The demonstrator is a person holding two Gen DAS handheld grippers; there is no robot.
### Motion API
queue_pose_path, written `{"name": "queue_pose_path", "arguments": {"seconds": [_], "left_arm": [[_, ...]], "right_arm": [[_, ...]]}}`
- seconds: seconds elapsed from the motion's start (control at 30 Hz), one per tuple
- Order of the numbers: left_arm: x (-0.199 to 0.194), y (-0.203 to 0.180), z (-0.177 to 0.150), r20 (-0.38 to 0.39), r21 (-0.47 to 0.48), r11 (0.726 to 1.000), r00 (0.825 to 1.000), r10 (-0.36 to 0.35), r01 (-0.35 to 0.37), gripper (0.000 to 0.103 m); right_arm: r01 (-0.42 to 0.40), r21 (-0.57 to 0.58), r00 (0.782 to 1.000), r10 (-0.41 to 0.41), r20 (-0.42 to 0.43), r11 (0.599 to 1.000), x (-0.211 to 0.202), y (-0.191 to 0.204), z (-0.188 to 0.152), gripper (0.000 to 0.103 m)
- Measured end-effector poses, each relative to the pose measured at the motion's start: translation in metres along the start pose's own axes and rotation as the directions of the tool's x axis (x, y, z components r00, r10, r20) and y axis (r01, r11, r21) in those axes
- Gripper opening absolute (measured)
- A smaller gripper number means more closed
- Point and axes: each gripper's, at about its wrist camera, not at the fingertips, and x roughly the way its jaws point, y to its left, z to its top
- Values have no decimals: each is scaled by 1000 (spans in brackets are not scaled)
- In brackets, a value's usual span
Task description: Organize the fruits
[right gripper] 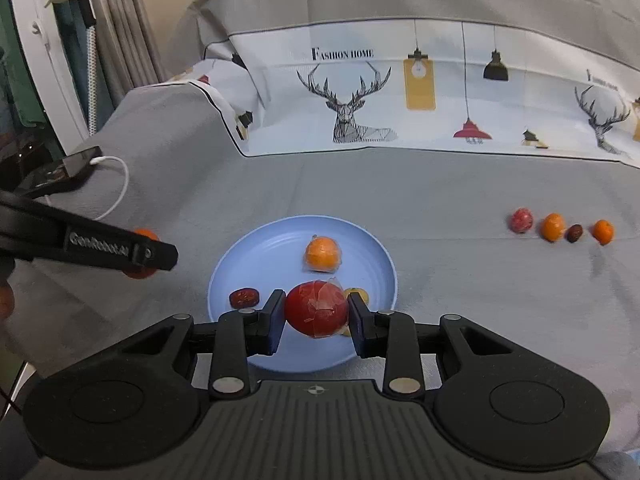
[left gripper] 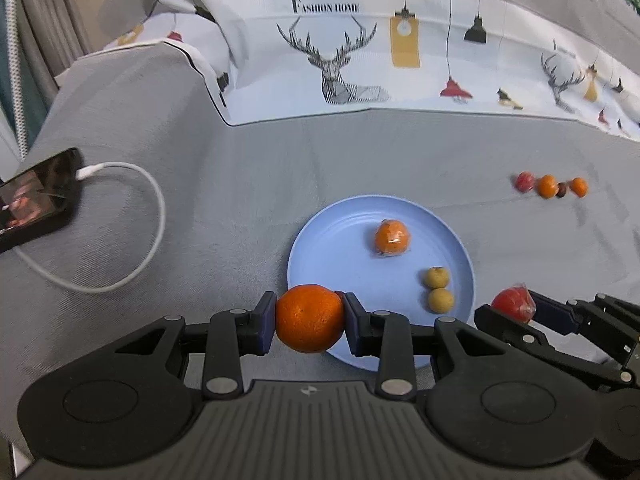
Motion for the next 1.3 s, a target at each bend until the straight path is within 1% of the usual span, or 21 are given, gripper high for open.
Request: {"name": "queue_pose_path", "arguments": {"seconds": [0.2,0.3,0.47,0.53,0.57,0.6,0.63,0.67,0.7,0.73,0.77,0.8,0.83,0.9,0.97,1.0,1.13,1.2,1.3], "left_arm": [[40,-4,6,-48,18,1000,999,18,-17,39],[58,-4,9,-74,23,1000,997,13,-11,39],[85,-8,12,-100,41,999,995,6,-2,39],[95,-10,12,-98,55,998,995,7,-2,39],[99,-11,12,-90,65,998,996,10,-4,42],[101,-12,11,-73,83,997,997,11,-5,47],[101,-12,10,-59,100,995,998,11,-5,69],[99,-13,10,-51,110,994,999,15,-9,93],[94,-12,9,-35,104,994,999,33,-29,98],[86,-8,8,-10,91,995,999,43,-42,103],[76,-5,6,-3,87,996,999,35,-35,102],[67,-1,3,-4,81,996,999,32,-31,102],[57,2,0,-2,64,997,999,34,-33,102],[34,10,-14,-7,17,999,999,50,-50,103],[15,14,-30,-27,-16,997,997,69,-69,103],[4,14,-40,-35,-21,997,997,75,-76,103],[-36,4,-71,-36,10,994,993,109,-108,103],[-53,1,-80,-26,7,995,994,102,-102,103],[-78,-2,-87,15,1,998,998,66,-66,103]], "right_arm": [[9,-13,999,-9,-42,1000,34,-3,1,35],[21,-10,998,-22,-64,1000,50,-6,-1,35],[38,-25,994,-41,-102,999,74,-6,-5,35],[49,-44,993,-53,-109,998,81,-3,-5,35],[55,-53,991,-60,-116,997,85,-3,-5,36],[64,-58,989,-71,-127,996,88,-2,-4,37],[74,-55,988,-80,-134,996,89,-2,-2,48],[83,-49,986,-89,-139,995,88,-2,0,56],[85,-44,986,-90,-139,995,85,-1,2,68],[89,-48,986,-95,-140,995,80,0,3,75],[81,-47,987,-87,-137,996,73,0,3,81],[76,-44,987,-81,-136,996,64,-1,2,93],[77,-41,988,-81,-133,996,53,-2,-1,98],[70,-50,990,-76,-121,996,29,-1,-10,98],[85,-53,989,-91,-113,995,5,-1,-21,99],[97,-44,989,-102,-106,994,-7,-1,-26,100],[126,25,989,-124,-80,992,-55,-2,-49,100],[125,35,991,-123,-58,991,-75,1,-56,101],[136,18,991,-136,-3,990,-100,5,-59,101]]}}
